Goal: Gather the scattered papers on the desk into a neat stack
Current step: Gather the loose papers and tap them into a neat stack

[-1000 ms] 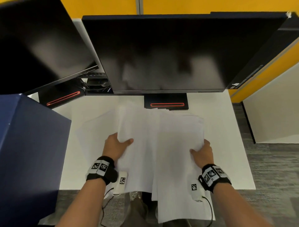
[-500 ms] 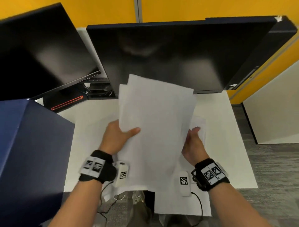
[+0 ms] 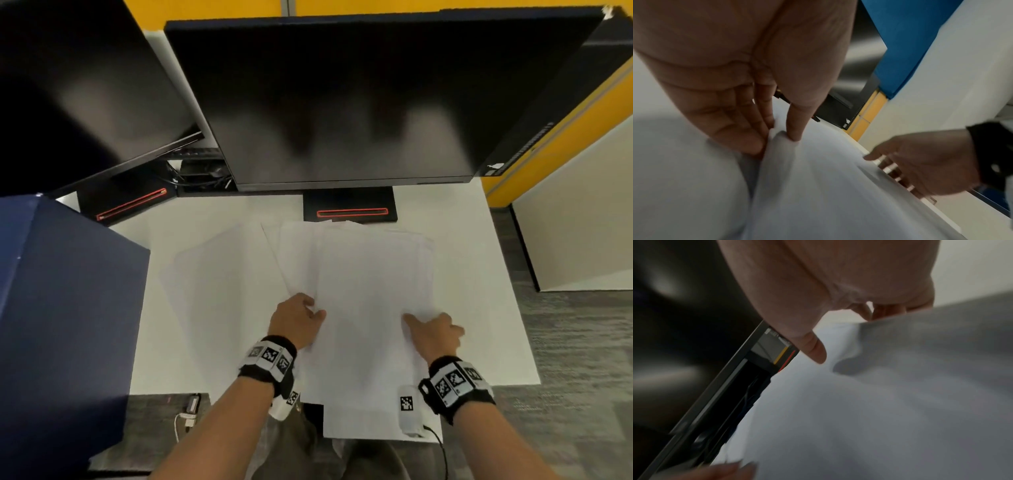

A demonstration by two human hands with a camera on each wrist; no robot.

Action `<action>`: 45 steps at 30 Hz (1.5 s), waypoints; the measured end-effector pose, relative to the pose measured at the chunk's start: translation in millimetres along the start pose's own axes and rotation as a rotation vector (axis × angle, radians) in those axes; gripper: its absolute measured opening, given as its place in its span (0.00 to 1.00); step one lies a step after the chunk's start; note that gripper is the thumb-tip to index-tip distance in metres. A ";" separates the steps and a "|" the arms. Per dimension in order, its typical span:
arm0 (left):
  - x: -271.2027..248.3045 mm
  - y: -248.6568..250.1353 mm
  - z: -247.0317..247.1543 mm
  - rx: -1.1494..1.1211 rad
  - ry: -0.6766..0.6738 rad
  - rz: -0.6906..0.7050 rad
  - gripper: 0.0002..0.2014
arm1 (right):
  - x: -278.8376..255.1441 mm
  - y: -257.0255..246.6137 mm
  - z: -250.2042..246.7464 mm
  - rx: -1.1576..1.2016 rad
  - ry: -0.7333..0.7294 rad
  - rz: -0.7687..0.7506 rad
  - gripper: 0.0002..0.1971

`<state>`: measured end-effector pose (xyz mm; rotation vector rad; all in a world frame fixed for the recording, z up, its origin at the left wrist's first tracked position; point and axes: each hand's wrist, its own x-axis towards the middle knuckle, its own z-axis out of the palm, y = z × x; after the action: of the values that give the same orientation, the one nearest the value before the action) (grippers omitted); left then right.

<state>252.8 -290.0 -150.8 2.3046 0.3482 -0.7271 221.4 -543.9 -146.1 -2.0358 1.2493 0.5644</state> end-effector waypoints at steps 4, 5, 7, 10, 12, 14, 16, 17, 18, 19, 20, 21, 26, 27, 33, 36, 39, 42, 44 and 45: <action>0.4 5.5 11.3 -0.018 0.024 0.068 0.18 | 2.5 -11.7 15.1 -0.001 -0.062 -0.070 0.47; 3.0 2.0 4.6 -0.046 0.080 0.071 0.18 | 7.0 -16.8 12.0 0.006 -0.031 -0.060 0.46; 12.2 -10.5 -16.7 -0.086 0.223 0.068 0.21 | 19.6 -26.0 0.3 0.059 0.042 -0.049 0.45; 33.8 -36.5 -50.4 0.049 0.361 -0.045 0.29 | 38.7 -33.7 -11.6 0.176 0.053 -0.115 0.44; 44.5 -46.1 -58.6 0.067 0.351 -0.132 0.29 | 44.5 -40.1 -9.6 0.195 0.014 -0.175 0.43; 48.8 -43.7 -51.8 0.056 0.306 -0.072 0.24 | 43.9 -52.7 0.7 0.171 -0.022 -0.234 0.41; 48.8 -32.8 -36.6 0.126 0.210 0.071 0.20 | 38.5 -66.4 13.0 0.143 -0.083 -0.298 0.38; 47.7 -27.7 -28.9 0.124 0.164 0.130 0.18 | 38.6 -70.2 18.4 0.138 -0.112 -0.322 0.37; 46.5 -25.0 -24.2 0.095 0.143 0.173 0.15 | 39.9 -71.5 22.1 0.138 -0.128 -0.332 0.37; 44.8 -26.1 -25.2 0.026 0.154 0.180 0.13 | 43.3 -70.7 23.6 0.145 -0.126 -0.330 0.38; 42.5 -31.5 -30.9 -0.035 0.225 0.142 0.13 | 44.9 -68.6 21.9 0.154 -0.113 -0.316 0.39; 42.1 -42.1 -41.4 -0.070 0.350 0.061 0.16 | 46.2 -65.3 17.8 0.161 -0.085 -0.294 0.40; 31.9 -115.4 -105.5 -0.106 0.642 -0.674 0.50 | 45.5 -44.3 0.4 0.180 -0.044 -0.267 0.42; 30.4 -119.2 -110.5 -0.186 0.622 -0.690 0.52 | 43.0 -42.6 2.8 0.155 -0.053 -0.293 0.44; 13.7 -98.3 -135.3 -0.326 0.538 -0.307 0.22 | 23.3 -42.1 20.8 -0.042 -0.047 -0.400 0.47; -17.5 -68.8 -163.3 -0.253 0.576 -0.092 0.16 | 9.6 -49.8 18.5 -0.142 -0.001 -0.385 0.48; -47.5 -42.7 -190.0 -0.305 0.583 0.052 0.12 | -8.0 -62.8 16.1 -0.109 0.135 -0.539 0.47; -53.2 -23.3 -193.8 -0.404 0.533 0.105 0.11 | -35.6 -82.6 15.7 0.249 -0.169 -0.721 0.46; -45.3 -11.0 -175.7 -0.408 0.471 0.122 0.12 | -52.7 -93.8 18.3 0.467 -0.482 -0.662 0.39; -38.4 -7.5 -160.9 -0.414 0.420 0.134 0.15 | -55.2 -96.7 20.5 0.526 -0.560 -0.608 0.34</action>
<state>283.6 -176.3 -34.4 2.0402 0.4782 -0.0813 282.9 -465.3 -92.7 -1.5353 0.3558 0.4067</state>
